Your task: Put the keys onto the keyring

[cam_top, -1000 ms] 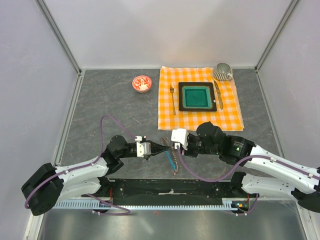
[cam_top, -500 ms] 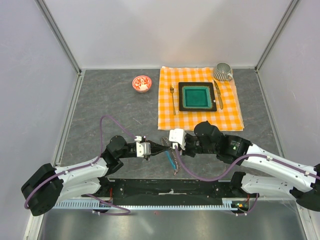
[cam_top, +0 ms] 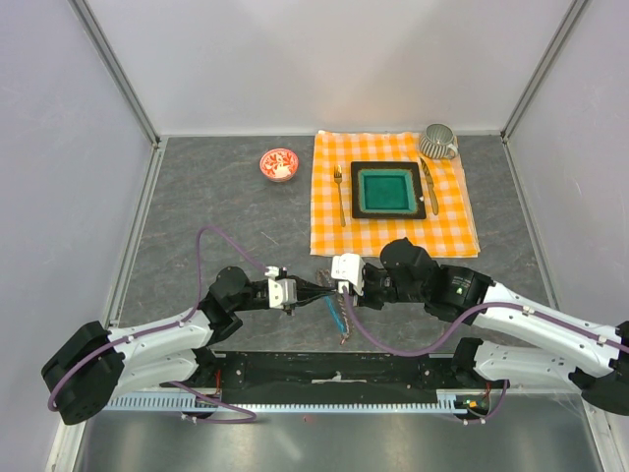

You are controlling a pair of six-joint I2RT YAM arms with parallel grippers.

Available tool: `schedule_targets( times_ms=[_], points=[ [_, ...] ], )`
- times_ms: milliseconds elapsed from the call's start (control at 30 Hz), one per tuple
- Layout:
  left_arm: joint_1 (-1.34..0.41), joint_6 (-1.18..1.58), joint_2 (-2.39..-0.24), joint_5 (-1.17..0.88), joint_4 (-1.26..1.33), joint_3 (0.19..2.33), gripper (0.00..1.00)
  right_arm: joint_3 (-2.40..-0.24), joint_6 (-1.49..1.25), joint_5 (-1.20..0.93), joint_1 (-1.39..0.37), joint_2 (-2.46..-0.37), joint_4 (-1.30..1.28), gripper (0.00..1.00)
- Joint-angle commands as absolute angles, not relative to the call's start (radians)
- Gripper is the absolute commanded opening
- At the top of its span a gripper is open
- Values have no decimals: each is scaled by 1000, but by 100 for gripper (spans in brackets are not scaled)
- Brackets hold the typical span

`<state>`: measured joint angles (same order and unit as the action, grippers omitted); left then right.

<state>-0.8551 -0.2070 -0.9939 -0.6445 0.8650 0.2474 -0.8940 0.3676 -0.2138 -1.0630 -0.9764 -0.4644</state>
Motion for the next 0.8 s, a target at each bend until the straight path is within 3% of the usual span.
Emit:
schedule_targets(
  times_ms=[0, 767],
  points=[
    [-859, -195, -988, -632, 908, 287, 2, -899, 374, -233, -1058, -979, -439, 0],
    [-859, -146, -969, -558, 808, 330, 2, -894, 399, -233, -1058, -994, -456, 0]
  ],
)
